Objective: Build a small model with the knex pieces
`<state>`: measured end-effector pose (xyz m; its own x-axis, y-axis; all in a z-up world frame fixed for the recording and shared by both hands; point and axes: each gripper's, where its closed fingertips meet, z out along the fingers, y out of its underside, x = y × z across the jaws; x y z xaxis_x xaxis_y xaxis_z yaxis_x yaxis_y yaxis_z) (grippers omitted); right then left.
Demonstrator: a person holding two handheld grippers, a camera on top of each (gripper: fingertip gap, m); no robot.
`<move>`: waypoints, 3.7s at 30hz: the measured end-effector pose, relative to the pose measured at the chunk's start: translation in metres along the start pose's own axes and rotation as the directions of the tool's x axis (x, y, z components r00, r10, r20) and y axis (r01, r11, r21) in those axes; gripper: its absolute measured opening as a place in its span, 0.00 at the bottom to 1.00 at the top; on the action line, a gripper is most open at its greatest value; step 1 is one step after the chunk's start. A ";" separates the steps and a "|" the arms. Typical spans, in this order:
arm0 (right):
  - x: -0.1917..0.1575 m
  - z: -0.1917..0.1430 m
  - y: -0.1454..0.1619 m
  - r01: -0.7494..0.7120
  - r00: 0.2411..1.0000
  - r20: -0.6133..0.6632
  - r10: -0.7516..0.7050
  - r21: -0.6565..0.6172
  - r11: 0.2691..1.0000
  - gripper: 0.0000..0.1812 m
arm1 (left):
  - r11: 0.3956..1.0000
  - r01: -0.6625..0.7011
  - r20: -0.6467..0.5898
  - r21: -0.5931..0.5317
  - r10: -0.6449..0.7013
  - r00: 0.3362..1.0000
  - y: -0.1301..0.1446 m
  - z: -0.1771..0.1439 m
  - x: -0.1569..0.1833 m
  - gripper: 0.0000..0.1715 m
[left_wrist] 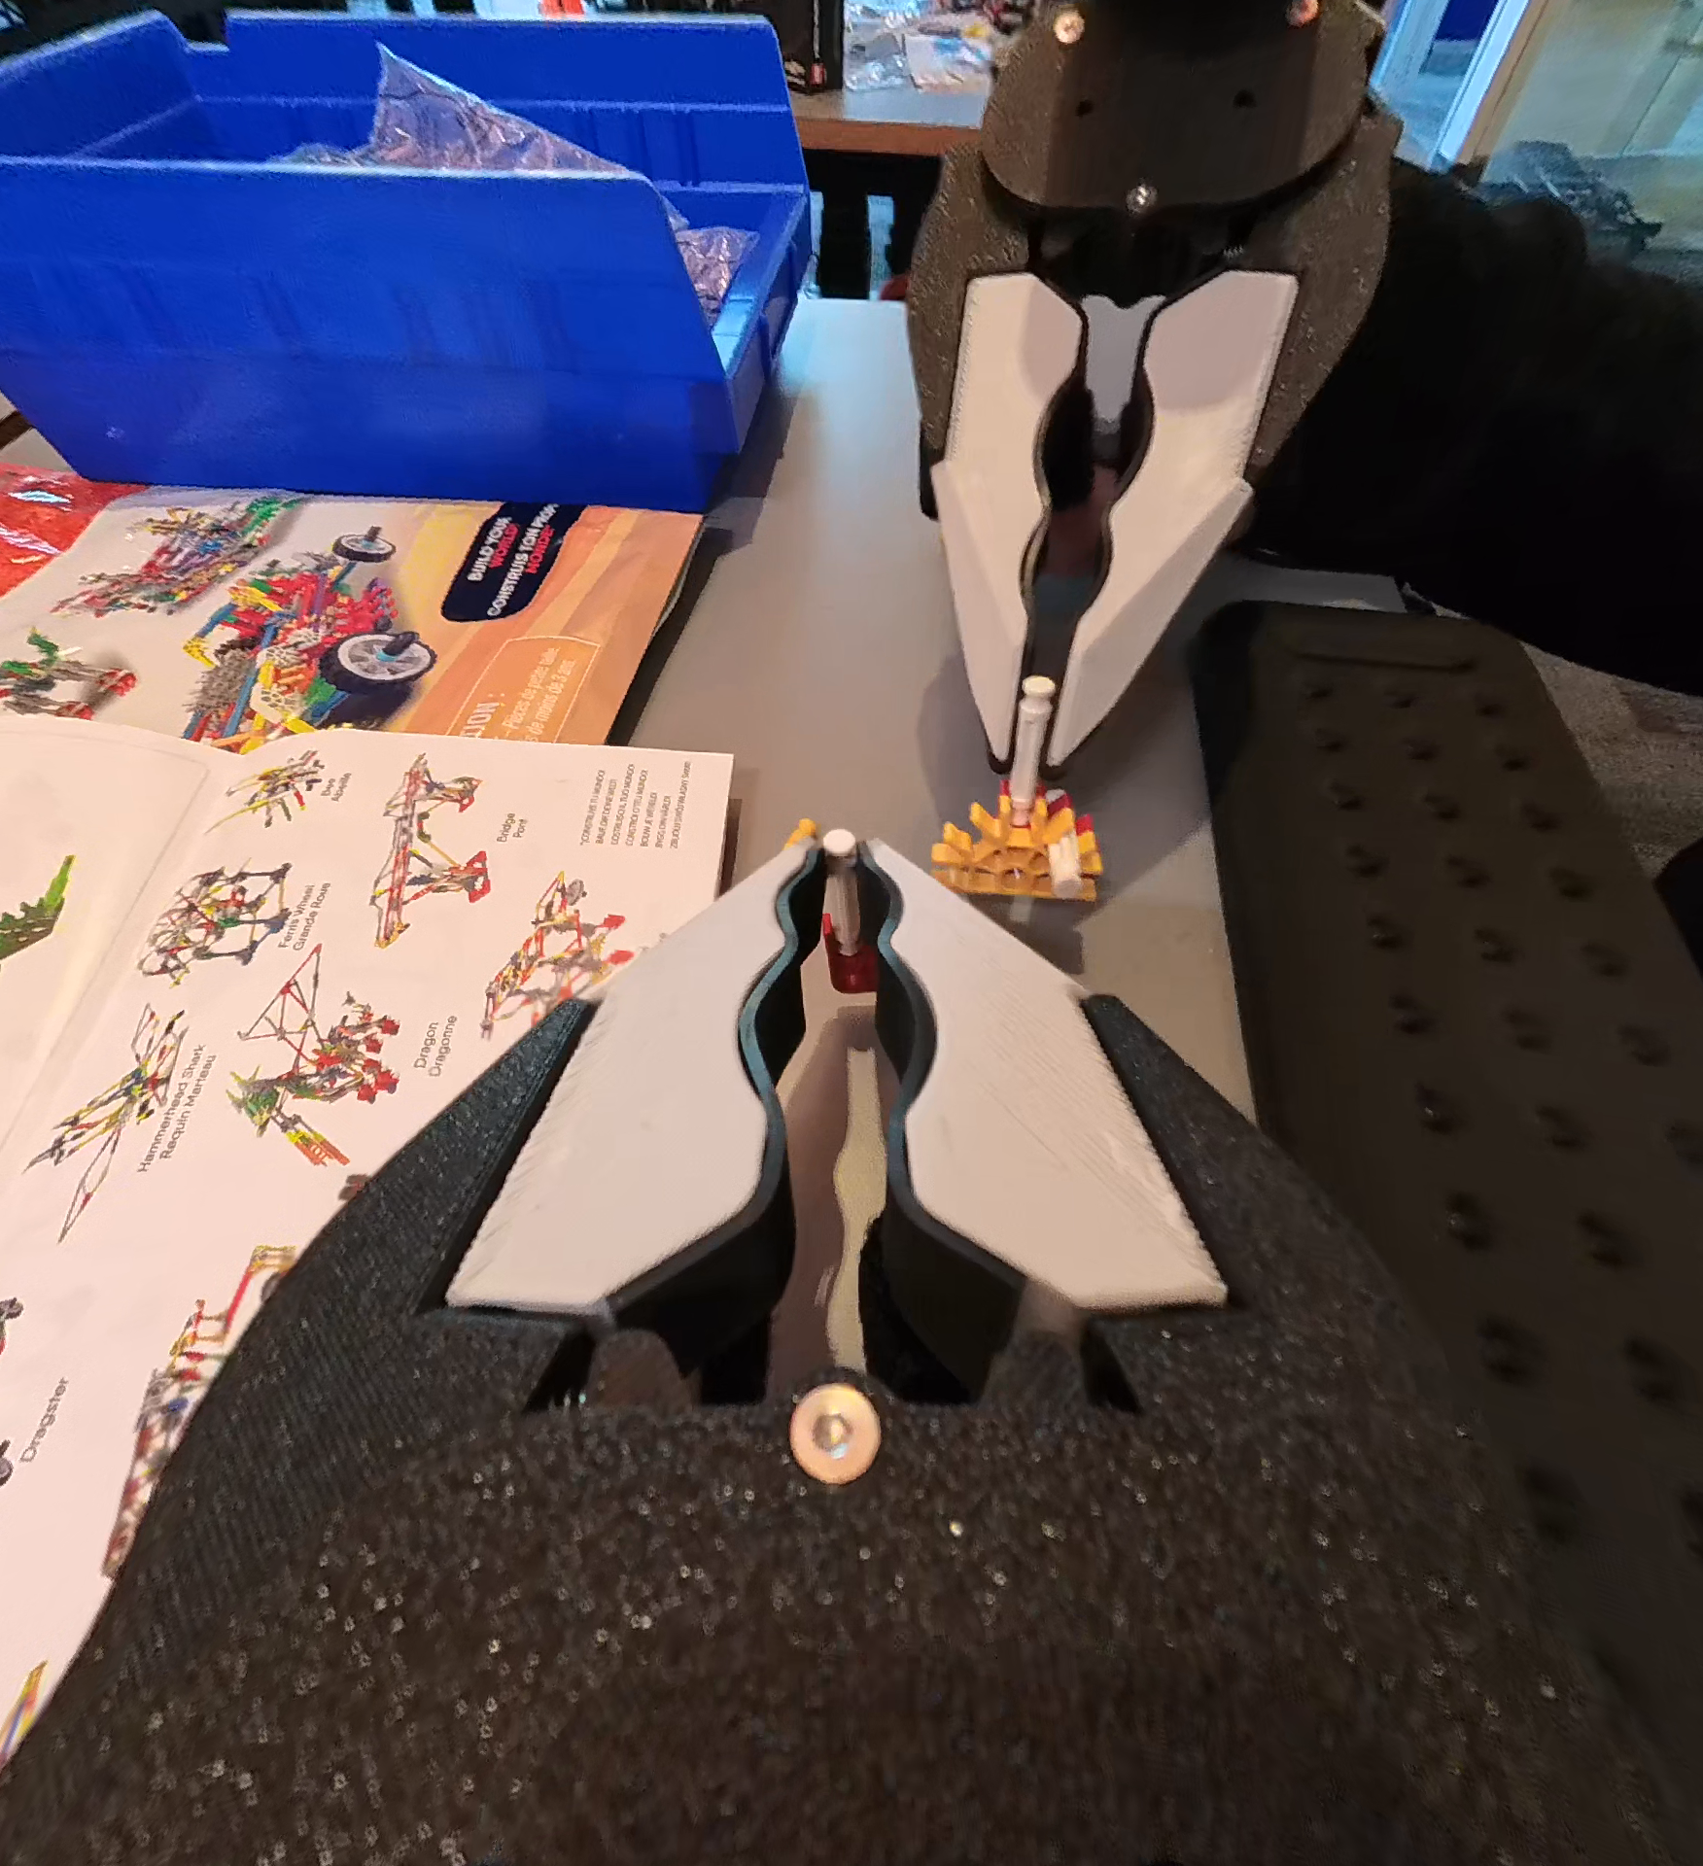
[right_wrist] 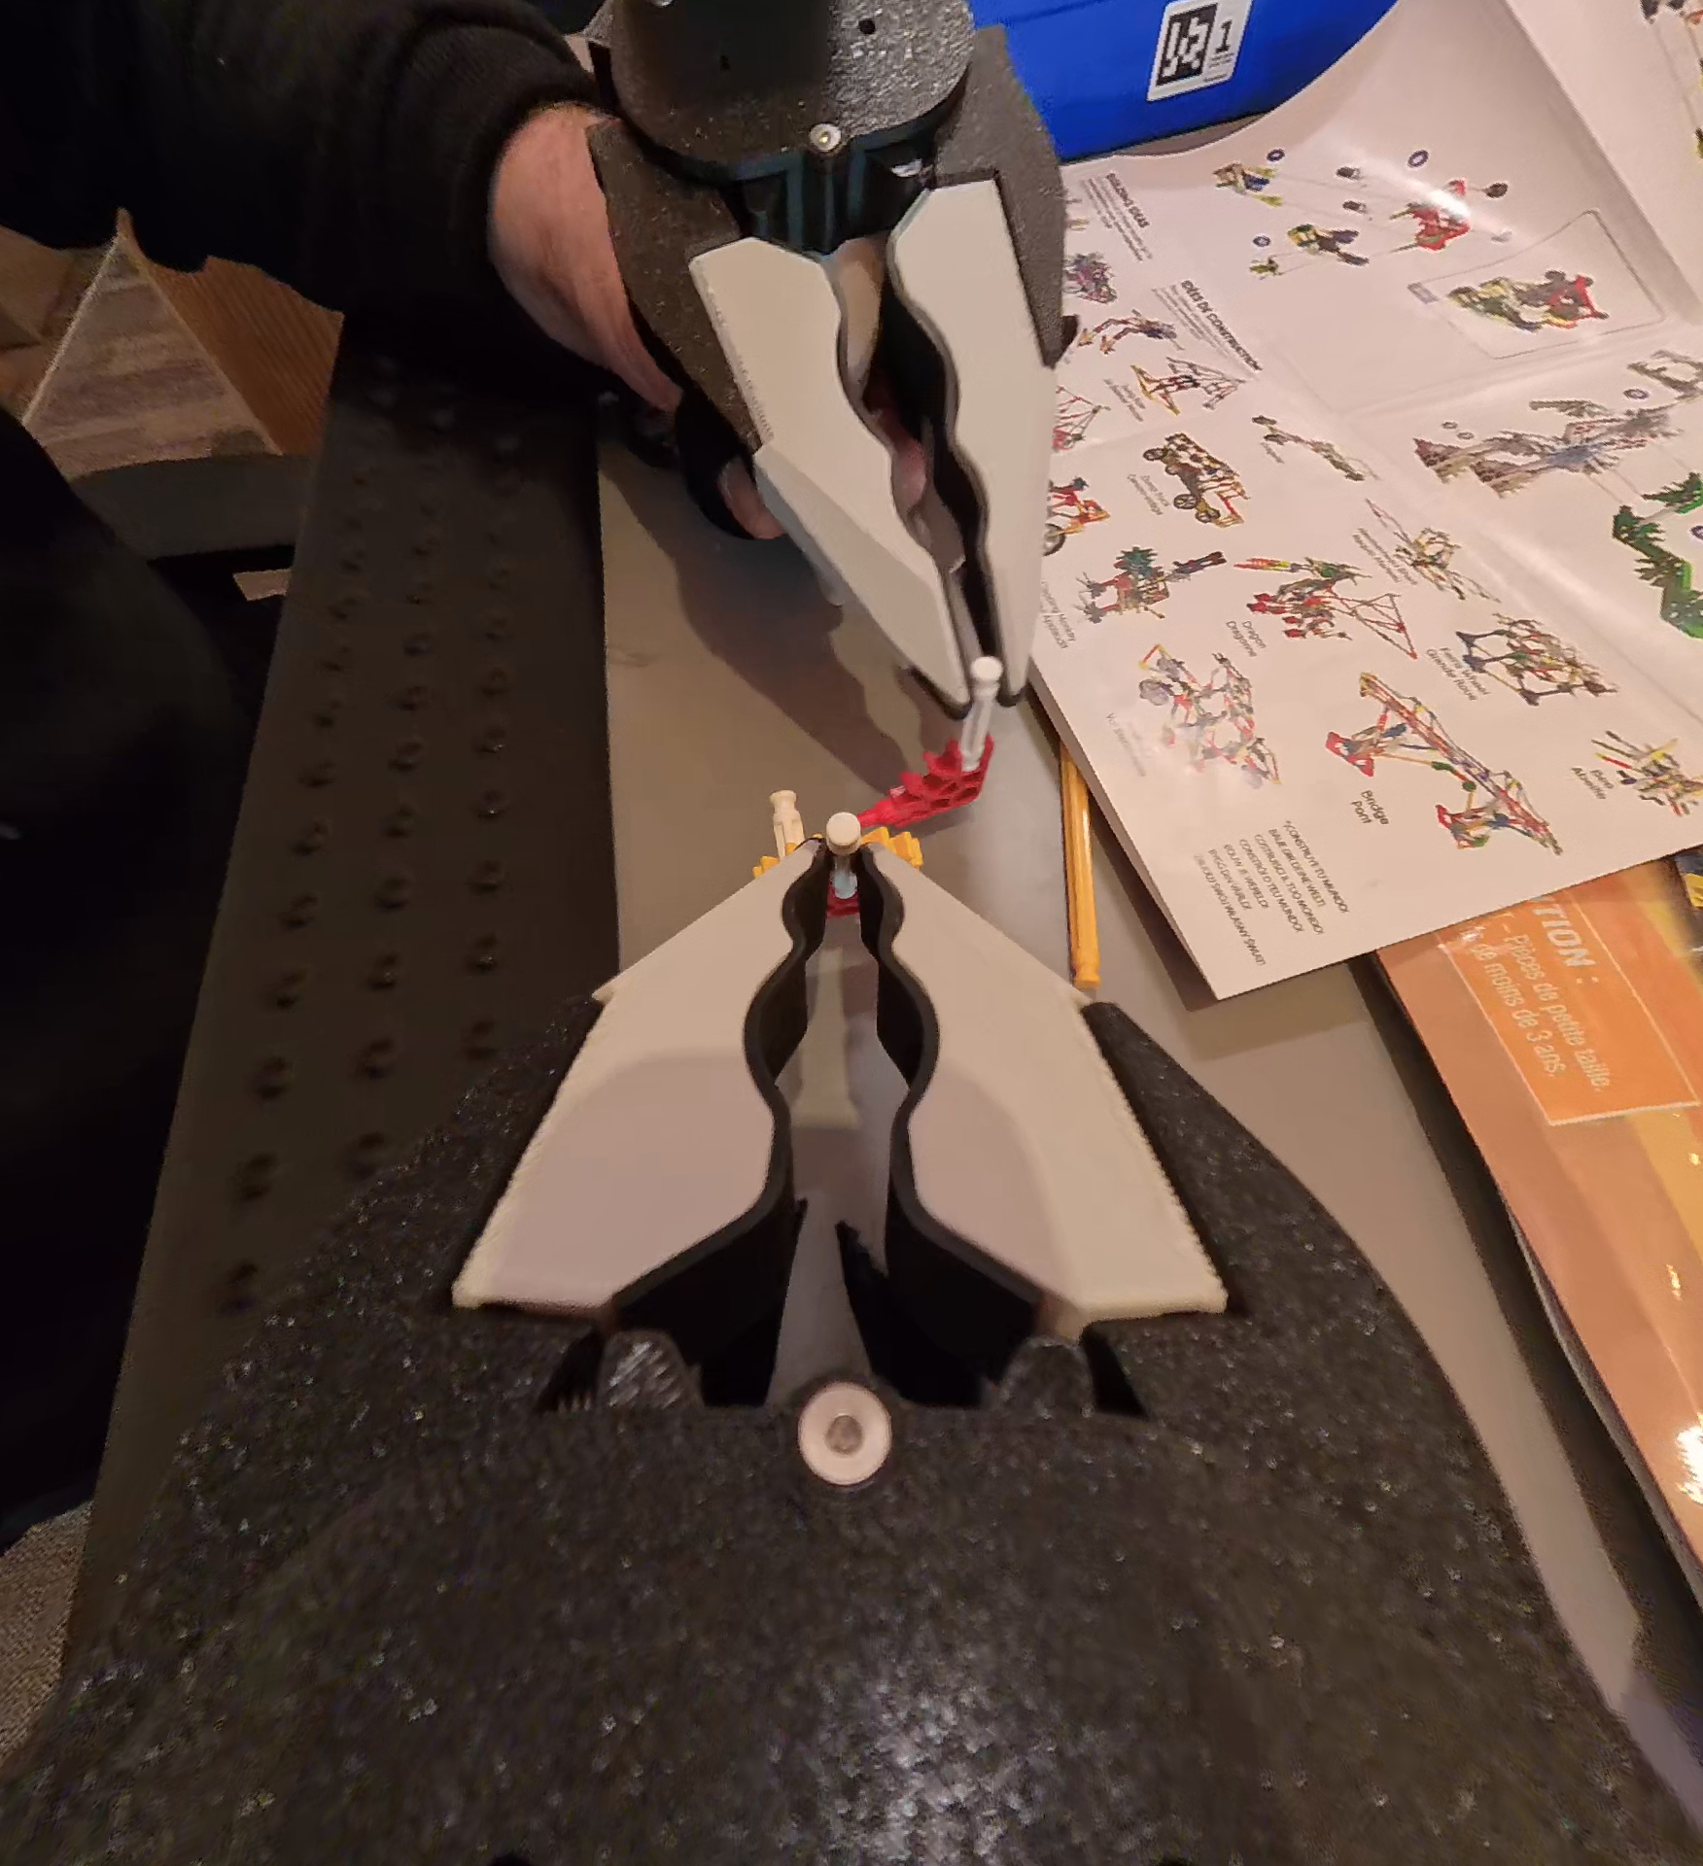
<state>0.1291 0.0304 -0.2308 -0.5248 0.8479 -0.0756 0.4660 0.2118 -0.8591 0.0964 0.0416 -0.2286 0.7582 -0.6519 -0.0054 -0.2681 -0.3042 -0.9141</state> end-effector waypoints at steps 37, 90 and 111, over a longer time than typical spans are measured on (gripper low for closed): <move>0.007 0.021 0.010 0.041 0.999 -0.028 -0.045 -0.120 0.992 0.03 | 0.970 -0.138 -0.054 -0.200 0.130 0.990 0.029 -0.007 0.010 0.09; 0.018 0.029 0.006 -0.225 0.944 -0.277 0.179 -0.142 0.964 0.03 | 0.904 -0.257 -0.085 -0.341 0.243 0.966 0.050 0.009 0.021 0.11; 0.027 0.024 0.005 -0.217 0.944 -0.280 0.174 -0.131 0.967 0.03 | 0.903 -0.262 -0.063 -0.340 0.256 0.965 0.048 0.009 0.014 0.10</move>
<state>0.0999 0.0429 -0.2491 -0.2147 0.9735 -0.0785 0.6579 0.0848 -0.7483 0.0995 0.0246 -0.2760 0.6252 -0.7507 -0.2136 -0.6429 -0.3400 -0.6864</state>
